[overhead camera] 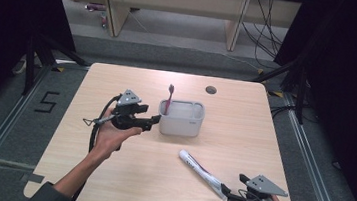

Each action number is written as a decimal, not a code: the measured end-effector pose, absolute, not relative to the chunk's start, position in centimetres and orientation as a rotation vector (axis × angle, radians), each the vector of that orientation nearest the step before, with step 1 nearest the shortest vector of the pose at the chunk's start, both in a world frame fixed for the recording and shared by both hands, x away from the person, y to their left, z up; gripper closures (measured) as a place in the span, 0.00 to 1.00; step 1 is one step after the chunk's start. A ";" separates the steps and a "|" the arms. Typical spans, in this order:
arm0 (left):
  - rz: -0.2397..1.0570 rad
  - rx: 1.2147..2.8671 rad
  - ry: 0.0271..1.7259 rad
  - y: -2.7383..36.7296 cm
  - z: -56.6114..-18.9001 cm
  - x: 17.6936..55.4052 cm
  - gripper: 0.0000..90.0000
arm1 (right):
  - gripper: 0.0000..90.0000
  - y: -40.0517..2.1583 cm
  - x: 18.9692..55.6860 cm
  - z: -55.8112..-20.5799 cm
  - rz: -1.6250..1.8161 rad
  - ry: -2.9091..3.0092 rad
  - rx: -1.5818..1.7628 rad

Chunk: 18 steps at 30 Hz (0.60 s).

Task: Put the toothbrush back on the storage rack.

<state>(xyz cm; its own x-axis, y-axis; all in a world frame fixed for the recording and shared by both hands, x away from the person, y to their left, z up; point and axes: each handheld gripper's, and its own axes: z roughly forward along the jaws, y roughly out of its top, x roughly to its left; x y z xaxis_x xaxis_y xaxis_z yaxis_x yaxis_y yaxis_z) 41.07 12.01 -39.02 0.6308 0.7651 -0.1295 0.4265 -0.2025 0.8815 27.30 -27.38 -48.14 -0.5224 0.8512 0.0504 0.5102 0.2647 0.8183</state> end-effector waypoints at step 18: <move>0.335 1.819 0.912 12.5 -39.6 38.5 0.38 | 0.28 -27.3 27.2 -48.1 1.161 2.156 1.243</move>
<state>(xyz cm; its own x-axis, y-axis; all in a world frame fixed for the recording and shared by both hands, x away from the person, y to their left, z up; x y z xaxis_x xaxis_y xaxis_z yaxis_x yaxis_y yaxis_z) 38.54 12.48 -39.57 0.6735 0.7172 -0.1787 0.4306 -0.1842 0.8836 27.24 -27.25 -48.14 -0.5286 0.8463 0.0657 0.5205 0.2620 0.8127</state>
